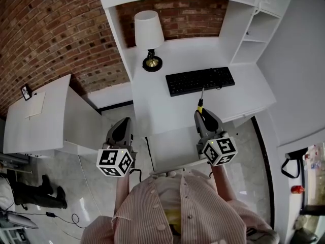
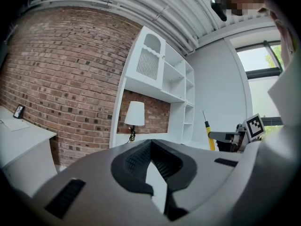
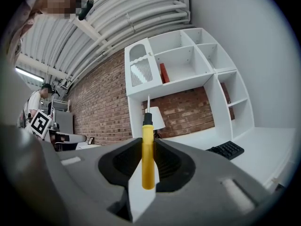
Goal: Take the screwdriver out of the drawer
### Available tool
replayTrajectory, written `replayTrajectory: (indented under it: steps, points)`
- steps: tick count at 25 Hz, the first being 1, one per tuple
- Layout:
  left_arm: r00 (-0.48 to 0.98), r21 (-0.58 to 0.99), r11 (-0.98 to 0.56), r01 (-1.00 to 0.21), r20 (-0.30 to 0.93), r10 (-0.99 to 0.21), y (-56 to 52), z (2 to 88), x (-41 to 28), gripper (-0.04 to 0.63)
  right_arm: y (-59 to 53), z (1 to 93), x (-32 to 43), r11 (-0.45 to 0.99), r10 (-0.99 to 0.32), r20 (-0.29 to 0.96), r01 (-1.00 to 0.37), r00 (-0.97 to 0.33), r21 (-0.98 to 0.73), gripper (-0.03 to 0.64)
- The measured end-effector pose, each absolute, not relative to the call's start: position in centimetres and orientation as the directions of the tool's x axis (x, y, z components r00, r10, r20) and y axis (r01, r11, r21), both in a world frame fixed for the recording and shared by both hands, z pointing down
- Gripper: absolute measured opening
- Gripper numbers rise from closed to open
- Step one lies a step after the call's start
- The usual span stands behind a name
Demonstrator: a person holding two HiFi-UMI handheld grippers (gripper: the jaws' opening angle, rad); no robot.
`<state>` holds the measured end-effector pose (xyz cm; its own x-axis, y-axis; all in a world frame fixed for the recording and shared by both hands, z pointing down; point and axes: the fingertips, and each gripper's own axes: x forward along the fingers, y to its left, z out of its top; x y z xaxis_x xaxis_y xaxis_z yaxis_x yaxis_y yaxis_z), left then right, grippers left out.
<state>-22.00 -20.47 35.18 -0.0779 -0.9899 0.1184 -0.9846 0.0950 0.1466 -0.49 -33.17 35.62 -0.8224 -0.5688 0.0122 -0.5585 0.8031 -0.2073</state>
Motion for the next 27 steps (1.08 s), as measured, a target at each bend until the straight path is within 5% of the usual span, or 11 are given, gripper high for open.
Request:
replayTrajectory:
  steps: [27]
  points:
    - [-0.111,0.162,0.134,-0.978,0.147,-0.983,-19.7,36.6,-22.7,0.000,-33.4,37.4,-0.4,0.780,-0.589,0.061,-0.587,-0.806,-0.218,0.081]
